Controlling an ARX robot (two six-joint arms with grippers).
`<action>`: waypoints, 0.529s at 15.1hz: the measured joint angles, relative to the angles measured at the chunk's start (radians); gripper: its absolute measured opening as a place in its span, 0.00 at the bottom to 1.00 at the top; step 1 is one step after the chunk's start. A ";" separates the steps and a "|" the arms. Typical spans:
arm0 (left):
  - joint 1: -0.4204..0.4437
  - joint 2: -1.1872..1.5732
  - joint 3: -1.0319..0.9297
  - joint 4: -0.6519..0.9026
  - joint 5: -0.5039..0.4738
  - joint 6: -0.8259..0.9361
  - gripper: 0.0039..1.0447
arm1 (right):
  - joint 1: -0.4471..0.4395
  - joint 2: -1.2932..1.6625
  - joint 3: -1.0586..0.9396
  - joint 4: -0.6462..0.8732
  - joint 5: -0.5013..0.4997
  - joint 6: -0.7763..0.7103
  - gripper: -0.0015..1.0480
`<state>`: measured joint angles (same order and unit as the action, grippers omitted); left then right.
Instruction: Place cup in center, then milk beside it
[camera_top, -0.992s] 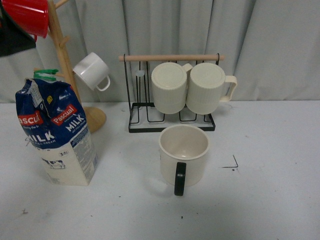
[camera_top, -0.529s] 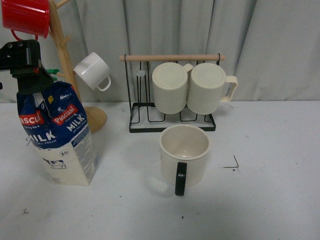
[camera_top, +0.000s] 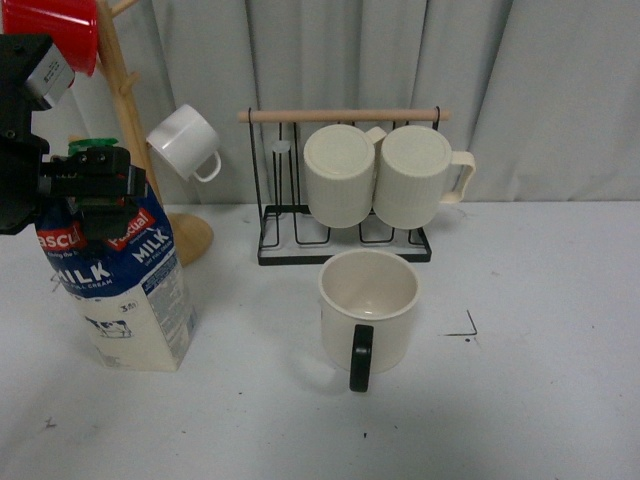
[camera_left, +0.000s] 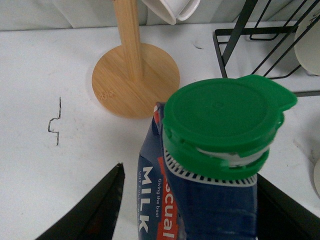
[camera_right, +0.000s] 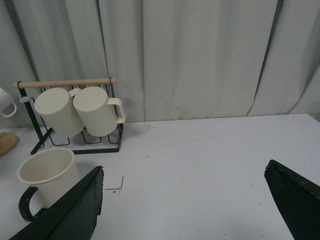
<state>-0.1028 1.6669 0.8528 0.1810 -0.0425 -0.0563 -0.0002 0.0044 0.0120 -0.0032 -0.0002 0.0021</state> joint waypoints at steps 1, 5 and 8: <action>-0.006 0.000 0.000 0.005 -0.006 0.000 0.57 | 0.000 0.000 0.000 0.000 0.000 0.000 0.94; -0.016 0.000 0.013 -0.002 -0.010 -0.023 0.10 | 0.000 0.000 0.000 0.000 0.000 0.000 0.94; -0.045 -0.014 0.013 -0.020 -0.047 -0.045 0.03 | 0.000 0.000 0.000 0.000 0.000 0.000 0.94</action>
<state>-0.1478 1.6527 0.8661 0.1612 -0.0898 -0.1009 -0.0002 0.0044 0.0120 -0.0036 -0.0002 0.0021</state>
